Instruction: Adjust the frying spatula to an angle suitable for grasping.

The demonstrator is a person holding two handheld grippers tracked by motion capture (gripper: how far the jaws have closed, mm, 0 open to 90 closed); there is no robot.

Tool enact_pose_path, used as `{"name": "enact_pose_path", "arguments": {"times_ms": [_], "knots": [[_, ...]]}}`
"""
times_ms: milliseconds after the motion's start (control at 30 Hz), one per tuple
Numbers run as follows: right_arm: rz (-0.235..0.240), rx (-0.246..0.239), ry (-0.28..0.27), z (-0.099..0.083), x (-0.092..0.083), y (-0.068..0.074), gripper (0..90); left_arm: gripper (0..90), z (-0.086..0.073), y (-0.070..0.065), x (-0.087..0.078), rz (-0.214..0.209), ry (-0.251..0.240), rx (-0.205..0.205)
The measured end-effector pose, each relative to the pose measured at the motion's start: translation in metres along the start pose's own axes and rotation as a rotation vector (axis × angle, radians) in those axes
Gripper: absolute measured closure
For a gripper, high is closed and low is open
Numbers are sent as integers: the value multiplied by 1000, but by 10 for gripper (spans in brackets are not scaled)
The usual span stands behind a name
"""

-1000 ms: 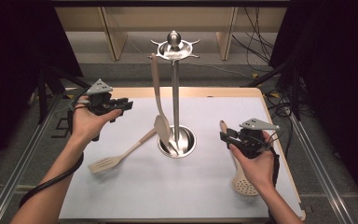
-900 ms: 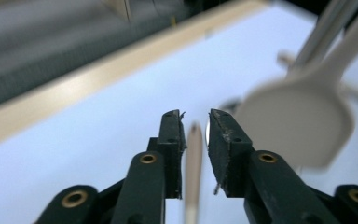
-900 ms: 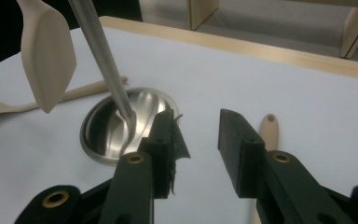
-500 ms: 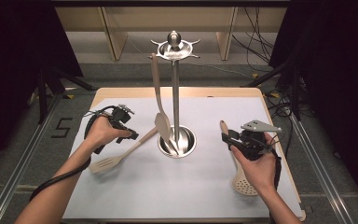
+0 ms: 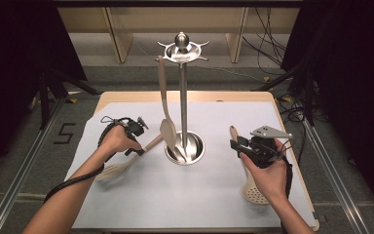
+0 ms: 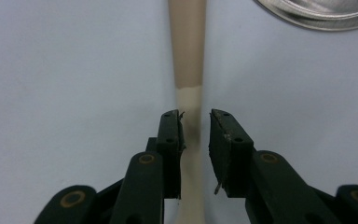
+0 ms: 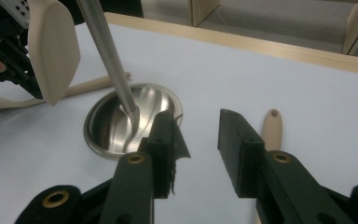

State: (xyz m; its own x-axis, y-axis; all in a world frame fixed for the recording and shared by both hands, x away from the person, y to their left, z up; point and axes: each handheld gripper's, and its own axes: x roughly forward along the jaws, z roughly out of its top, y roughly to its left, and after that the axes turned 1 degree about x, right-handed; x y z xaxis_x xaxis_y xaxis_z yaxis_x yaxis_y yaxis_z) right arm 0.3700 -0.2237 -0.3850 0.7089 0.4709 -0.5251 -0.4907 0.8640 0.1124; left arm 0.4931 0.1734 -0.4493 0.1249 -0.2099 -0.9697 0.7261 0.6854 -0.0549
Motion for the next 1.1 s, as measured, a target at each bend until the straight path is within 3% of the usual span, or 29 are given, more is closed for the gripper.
{"name": "enact_pose_path", "arguments": {"times_ms": [233, 333, 367, 400, 533, 600, 633, 667, 700, 733, 767, 867, 900, 933, 967, 1000, 1067, 1100], "knots": [[4, -1, 7, 1, 0, 0, 671, 674, -1, 4, 11, -3, 35, -25], [1, -9, 7, 1, 0, -1, 671, 654, 0, 5, 10, -3, 45, -12], [6, 29, 24, 0, -1, 2, 671, 659, 1, 6, 10, -2, 60, -2], [2, 20, 28, 0, -1, 1, 671, 663, 1, 5, 11, 2, 58, -1], [16, 26, 11, 0, 1, 3, 671, 683, 6, 0, 11, 45, 101, 3], [8, 30, 28, 0, 0, 3, 671, 693, 8, -7, 14, 55, 111, -66], [16, 22, 6, -1, 2, 2, 670, 700, 9, -9, 15, 61, 122, -74], [13, -8, 10, -1, 1, 0, 670, 719, 11, -11, 16, 66, 138, -63], [14, 1, 10, -1, 1, 1, 670, 745, 13, -12, 16, 75, 146, -53], [17, 9, 10, -2, 1, 1, 670, 757, 13, -15, 17, 82, 151, -79], [17, 7, 10, -2, 1, 1, 670, 764, 15, -13, 16, 125, 165, -26], [18, 14, 13, -2, 1, 1, 670, 770, 17, -13, 15, 121, 185, -29], [4, 1, 16, -2, -1, 0, 670, 773, 16, -13, 16, 120, 163, -48], [9, 24, 25, -2, -1, 2, 670, 775, 14, -12, 16, 114, 155, -62], [7, 2, 20, -1, -2, -1, 670, 775, 13, -10, 15, 103, 145, -59], [11, 36, 17, -2, -1, 2, 670, 776, 10, -9, 15, 76, 127, -74], [7, -10, -4, -2, -1, -2, 670, 778, 6, -4, 11, 60, 121, -71], [0, -6, 12, -1, -2, -2, 671, 778, 4, -3, 10, 46, 112, -73]]}}
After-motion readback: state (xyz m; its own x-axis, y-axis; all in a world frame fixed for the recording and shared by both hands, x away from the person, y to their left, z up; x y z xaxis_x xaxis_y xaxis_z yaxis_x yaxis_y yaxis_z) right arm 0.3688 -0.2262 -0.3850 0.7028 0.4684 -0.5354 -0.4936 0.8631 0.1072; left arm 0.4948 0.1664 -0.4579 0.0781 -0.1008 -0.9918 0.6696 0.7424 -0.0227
